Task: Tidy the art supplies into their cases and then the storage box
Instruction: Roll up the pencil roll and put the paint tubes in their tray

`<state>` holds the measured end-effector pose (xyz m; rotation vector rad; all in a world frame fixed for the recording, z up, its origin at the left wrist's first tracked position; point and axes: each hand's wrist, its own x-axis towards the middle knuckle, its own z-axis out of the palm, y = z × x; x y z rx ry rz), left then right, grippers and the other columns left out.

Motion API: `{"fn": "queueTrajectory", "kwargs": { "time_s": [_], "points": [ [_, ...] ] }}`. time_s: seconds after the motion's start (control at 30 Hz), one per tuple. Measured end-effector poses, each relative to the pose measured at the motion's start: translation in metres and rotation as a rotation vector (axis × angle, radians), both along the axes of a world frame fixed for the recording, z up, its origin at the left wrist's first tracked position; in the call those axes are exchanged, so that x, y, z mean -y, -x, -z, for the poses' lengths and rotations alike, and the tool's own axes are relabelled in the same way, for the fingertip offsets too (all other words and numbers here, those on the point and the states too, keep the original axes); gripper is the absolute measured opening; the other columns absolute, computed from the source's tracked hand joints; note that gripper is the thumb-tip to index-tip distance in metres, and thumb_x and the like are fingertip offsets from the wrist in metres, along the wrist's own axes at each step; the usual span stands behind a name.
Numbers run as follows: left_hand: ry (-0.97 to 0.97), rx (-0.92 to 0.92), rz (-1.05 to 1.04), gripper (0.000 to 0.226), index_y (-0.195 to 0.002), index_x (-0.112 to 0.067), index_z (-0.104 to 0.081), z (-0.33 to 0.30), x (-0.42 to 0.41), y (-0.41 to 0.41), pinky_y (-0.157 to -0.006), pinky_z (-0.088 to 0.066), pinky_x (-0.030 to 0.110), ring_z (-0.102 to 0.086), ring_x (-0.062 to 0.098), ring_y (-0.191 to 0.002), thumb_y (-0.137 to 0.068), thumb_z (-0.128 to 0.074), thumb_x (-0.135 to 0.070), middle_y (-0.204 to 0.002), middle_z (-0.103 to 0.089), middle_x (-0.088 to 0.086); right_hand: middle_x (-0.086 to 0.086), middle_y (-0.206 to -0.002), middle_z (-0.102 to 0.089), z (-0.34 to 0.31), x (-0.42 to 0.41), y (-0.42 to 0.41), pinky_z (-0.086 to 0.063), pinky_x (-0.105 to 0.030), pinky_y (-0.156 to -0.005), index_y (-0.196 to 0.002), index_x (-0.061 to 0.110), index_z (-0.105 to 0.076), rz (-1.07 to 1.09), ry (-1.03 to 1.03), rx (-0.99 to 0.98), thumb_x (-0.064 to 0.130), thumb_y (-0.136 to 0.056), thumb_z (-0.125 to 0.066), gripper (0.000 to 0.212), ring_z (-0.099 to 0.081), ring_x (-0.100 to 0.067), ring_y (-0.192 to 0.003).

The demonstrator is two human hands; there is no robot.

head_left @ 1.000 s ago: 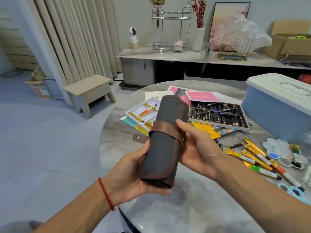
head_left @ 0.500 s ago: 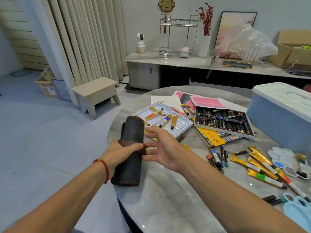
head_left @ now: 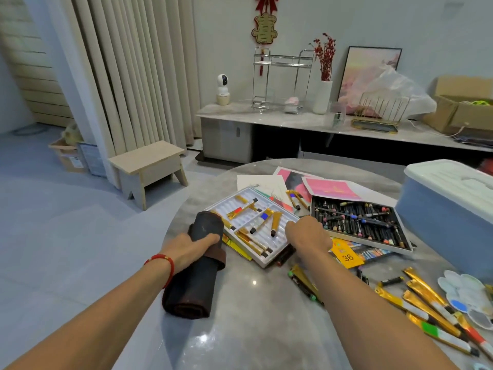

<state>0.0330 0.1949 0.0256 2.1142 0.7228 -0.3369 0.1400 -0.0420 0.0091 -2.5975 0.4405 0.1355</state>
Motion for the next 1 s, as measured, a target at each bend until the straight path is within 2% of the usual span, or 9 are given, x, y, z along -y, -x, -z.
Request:
{"fn": "queueTrajectory", "kwargs": {
  "time_s": [0.07, 0.2, 0.3, 0.47, 0.63, 0.73, 0.8, 0.87, 1.0],
  "points": [
    [0.045, 0.02, -0.046, 0.079, -0.129, -0.009, -0.052, 0.002, 0.001, -0.008, -0.091, -0.051, 0.037, -0.06, 0.03, -0.099, -0.081, -0.058, -0.072, -0.114, -0.06, 0.012, -0.008, -0.116, -0.064, 0.004, 0.001, -0.004, -0.038, -0.032, -0.076, -0.111, 0.011, -0.064, 0.012, 0.028, -0.056, 0.035, -0.095, -0.047, 0.034, -0.053, -0.028, -0.09],
    [-0.1, 0.09, -0.01, 0.053, -0.109, -0.014, -0.051, 0.003, 0.005, -0.018, -0.069, -0.041, 0.03, -0.054, 0.02, -0.079, -0.086, -0.06, -0.062, -0.094, -0.056, 0.005, -0.007, -0.107, -0.062, 0.009, 0.0, -0.011, -0.042, -0.033, -0.076, -0.109, 0.013, -0.061, -0.031, 0.06, -0.083, 0.031, -0.091, -0.051, 0.027, -0.055, -0.029, -0.09],
    [-0.14, 0.108, -0.007, 0.051, -0.104, -0.018, -0.049, 0.007, 0.005, -0.019, -0.069, -0.041, 0.03, -0.056, 0.023, -0.086, -0.085, -0.061, -0.063, -0.096, -0.057, 0.006, -0.01, -0.117, -0.065, 0.008, -0.002, -0.015, -0.044, -0.034, -0.077, -0.114, 0.011, -0.063, -0.042, 0.017, -0.086, 0.031, -0.092, -0.05, 0.032, -0.06, -0.031, -0.1],
    [-0.134, 0.115, -0.034, 0.066, -0.124, -0.012, -0.052, 0.008, 0.008, -0.012, -0.074, -0.043, 0.032, -0.058, 0.029, -0.099, -0.083, -0.06, -0.063, -0.111, -0.059, 0.012, -0.018, -0.132, -0.06, 0.001, 0.005, -0.012, -0.045, -0.04, -0.091, -0.127, 0.003, -0.06, -0.065, -0.067, -0.023, 0.023, -0.102, -0.037, 0.04, -0.057, -0.036, -0.12],
    [-0.103, 0.09, -0.029, 0.089, -0.152, -0.012, -0.028, 0.006, 0.01, 0.001, -0.095, -0.046, 0.039, -0.051, 0.033, -0.122, -0.086, -0.055, -0.066, -0.142, -0.047, 0.017, -0.02, -0.136, -0.057, -0.021, 0.034, 0.009, -0.047, -0.039, -0.095, -0.132, 0.001, -0.059, -0.126, 0.039, 0.019, 0.009, -0.102, -0.038, 0.037, -0.056, -0.038, -0.125],
    [-0.256, 0.124, -0.003, 0.084, -0.153, -0.012, -0.029, -0.002, 0.015, 0.007, -0.099, -0.041, 0.043, -0.043, 0.037, -0.13, -0.09, -0.049, -0.064, -0.147, -0.041, 0.019, -0.023, -0.109, -0.058, -0.035, 0.063, 0.028, -0.044, -0.04, -0.085, -0.096, -0.004, -0.061, -0.124, -0.055, 0.041, 0.006, -0.103, -0.036, 0.028, -0.056, -0.041, -0.106],
    [-0.43, 0.237, 0.048, 0.079, -0.151, -0.014, -0.032, -0.01, 0.018, 0.009, -0.105, -0.037, 0.048, -0.034, 0.039, -0.134, -0.091, -0.05, -0.061, -0.147, -0.039, 0.021, -0.015, -0.081, -0.043, -0.039, 0.083, 0.049, -0.034, -0.035, -0.075, -0.065, 0.009, -0.037, -0.135, -0.045, 0.052, 0.005, -0.103, -0.034, 0.038, -0.046, -0.033, -0.09],
    [-0.524, 0.417, 0.097, 0.067, -0.146, -0.016, -0.042, -0.018, 0.02, 0.009, -0.105, -0.038, 0.048, -0.035, 0.036, -0.133, -0.092, -0.052, -0.055, -0.143, -0.046, 0.018, -0.012, -0.078, -0.04, -0.043, 0.099, 0.074, -0.034, -0.034, -0.073, -0.063, 0.014, -0.029, -0.141, -0.073, 0.062, 0.007, -0.104, -0.034, 0.042, -0.042, -0.028, -0.083],
    [-0.522, 0.627, 0.326, 0.044, -0.124, -0.02, -0.065, -0.026, 0.04, 0.018, -0.091, -0.05, 0.037, -0.054, 0.022, -0.11, -0.089, -0.061, -0.046, -0.123, -0.066, 0.005, -0.009, -0.07, -0.046, -0.034, 0.135, 0.128, -0.032, -0.035, -0.059, -0.073, 0.01, -0.048, -0.098, -0.239, 0.045, 0.021, -0.103, -0.039, 0.033, -0.041, -0.022, -0.064]
  ]
}}
